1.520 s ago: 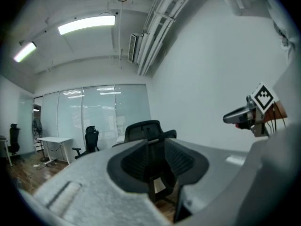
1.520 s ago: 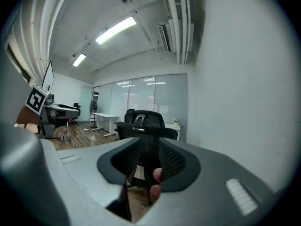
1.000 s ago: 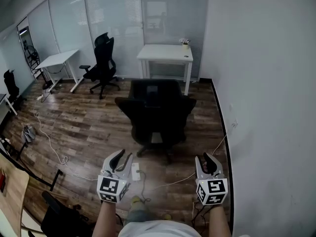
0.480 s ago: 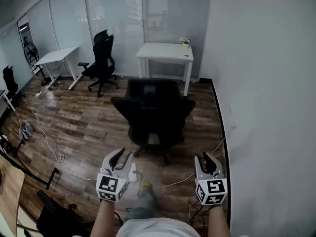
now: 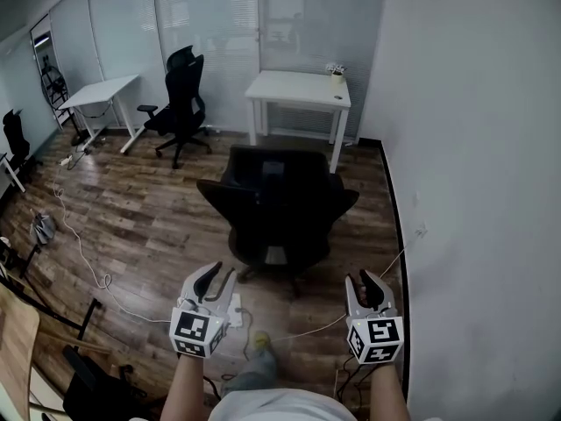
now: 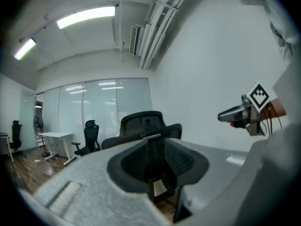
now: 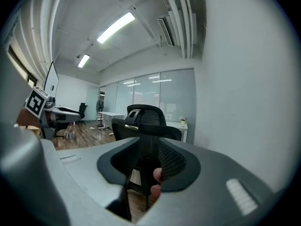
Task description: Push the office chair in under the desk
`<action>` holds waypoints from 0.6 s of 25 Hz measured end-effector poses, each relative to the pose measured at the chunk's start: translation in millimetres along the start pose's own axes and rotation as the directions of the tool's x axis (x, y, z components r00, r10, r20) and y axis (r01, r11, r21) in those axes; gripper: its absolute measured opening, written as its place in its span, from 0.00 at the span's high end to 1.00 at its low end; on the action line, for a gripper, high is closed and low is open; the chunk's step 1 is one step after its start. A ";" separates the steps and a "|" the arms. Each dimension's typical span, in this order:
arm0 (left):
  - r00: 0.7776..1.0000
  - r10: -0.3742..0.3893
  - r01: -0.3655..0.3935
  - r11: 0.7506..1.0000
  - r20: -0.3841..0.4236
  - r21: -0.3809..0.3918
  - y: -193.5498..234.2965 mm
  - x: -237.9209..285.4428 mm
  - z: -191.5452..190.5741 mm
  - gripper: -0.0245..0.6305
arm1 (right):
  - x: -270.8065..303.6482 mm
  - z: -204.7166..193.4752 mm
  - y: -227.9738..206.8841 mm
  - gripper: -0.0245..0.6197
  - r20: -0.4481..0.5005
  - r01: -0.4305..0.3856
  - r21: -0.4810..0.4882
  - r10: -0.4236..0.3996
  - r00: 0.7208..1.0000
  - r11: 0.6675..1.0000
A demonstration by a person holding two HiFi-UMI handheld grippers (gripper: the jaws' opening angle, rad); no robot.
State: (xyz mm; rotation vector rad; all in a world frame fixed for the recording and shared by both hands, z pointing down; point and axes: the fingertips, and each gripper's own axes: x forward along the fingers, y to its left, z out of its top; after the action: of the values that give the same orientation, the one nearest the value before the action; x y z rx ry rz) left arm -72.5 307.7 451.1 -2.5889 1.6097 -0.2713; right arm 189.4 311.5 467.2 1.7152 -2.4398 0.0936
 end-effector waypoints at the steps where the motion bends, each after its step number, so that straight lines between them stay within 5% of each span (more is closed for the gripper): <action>1: 1.000 0.003 -0.003 1.000 -0.002 -0.007 8.8 7.0 -2.2 0.79 | 10.5 0.7 0.0 0.80 -0.004 0.000 -0.009 0.000 1.000 1.000; 15: 0.999 -0.045 0.045 0.999 -0.028 -0.024 113.3 134.4 -11.3 0.79 | 162.2 23.1 -15.0 0.80 -0.033 0.014 -0.032 -0.015 0.999 0.999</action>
State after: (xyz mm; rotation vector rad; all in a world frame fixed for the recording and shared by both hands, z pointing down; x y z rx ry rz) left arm -116.5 137.3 458.3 -2.6535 1.5746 -0.2959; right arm 147.7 152.4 470.5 1.7038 -2.3922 0.0798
